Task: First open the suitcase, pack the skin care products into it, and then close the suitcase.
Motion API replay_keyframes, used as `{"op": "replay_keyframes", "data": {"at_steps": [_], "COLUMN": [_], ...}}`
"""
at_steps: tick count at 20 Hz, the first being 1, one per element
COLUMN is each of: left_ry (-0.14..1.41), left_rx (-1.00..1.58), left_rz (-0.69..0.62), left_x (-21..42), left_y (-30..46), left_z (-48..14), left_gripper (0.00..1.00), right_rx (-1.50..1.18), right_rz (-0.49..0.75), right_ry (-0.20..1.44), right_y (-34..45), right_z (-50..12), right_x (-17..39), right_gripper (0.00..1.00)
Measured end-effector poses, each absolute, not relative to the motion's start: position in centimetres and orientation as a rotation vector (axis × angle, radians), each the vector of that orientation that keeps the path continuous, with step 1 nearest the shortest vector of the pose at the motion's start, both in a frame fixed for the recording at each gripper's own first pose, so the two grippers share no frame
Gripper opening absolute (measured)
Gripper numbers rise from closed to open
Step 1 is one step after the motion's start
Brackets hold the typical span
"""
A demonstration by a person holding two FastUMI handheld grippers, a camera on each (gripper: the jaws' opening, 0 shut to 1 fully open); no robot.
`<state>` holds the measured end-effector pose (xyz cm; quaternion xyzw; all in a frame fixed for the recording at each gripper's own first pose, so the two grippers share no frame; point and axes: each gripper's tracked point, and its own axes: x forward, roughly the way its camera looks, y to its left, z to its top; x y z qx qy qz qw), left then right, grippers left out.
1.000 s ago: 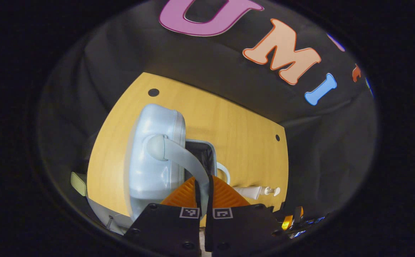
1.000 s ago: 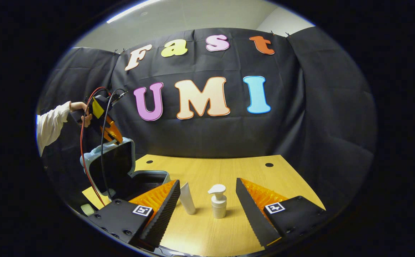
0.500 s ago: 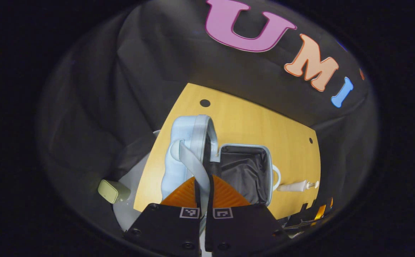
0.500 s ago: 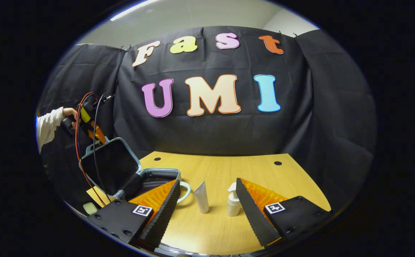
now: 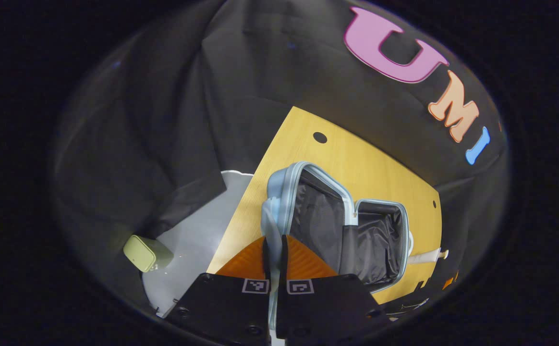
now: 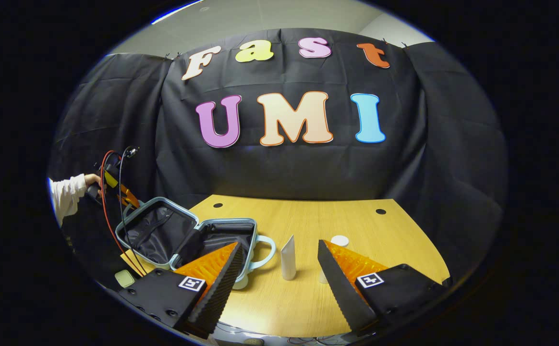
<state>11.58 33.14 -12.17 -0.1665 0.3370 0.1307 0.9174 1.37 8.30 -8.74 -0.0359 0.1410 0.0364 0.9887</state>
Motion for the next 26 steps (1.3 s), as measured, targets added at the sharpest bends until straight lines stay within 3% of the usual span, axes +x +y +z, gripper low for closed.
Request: {"op": "replay_keyframes", "data": {"at_steps": [9,14,19,22,26], "left_ry": [0.765,0.756,0.722,0.587,0.415], "left_rx": [-0.453,-0.398,-0.323,-0.193,-0.130], "left_rz": [0.280,0.301,0.366,0.422,0.324], "left_x": [10.6,10.1,8.9,8.4,8.7], "left_y": [36.5,37.9,38.8,38.5,30.5], "left_z": [-21.9,-23.6,-22.4,-17.5,-10.7], "left_gripper": [0.00,0.01,0.96,0.97,0.96], "right_rx": [-0.031,-0.013,-0.012,-0.010,-0.027], "right_rz": [0.075,0.067,0.060,0.039,0.019], "right_ry": [0.335,0.361,0.358,0.350,0.338], "right_y": [9.9,9.5,8.3,6.6,4.0], "right_z": [-10.4,-11.4,-11.4,-11.2,-11.1], "right_x": [3.0,2.8,2.5,2.7,3.2], "right_gripper": [0.98,0.98,0.96,0.98,0.99]}}
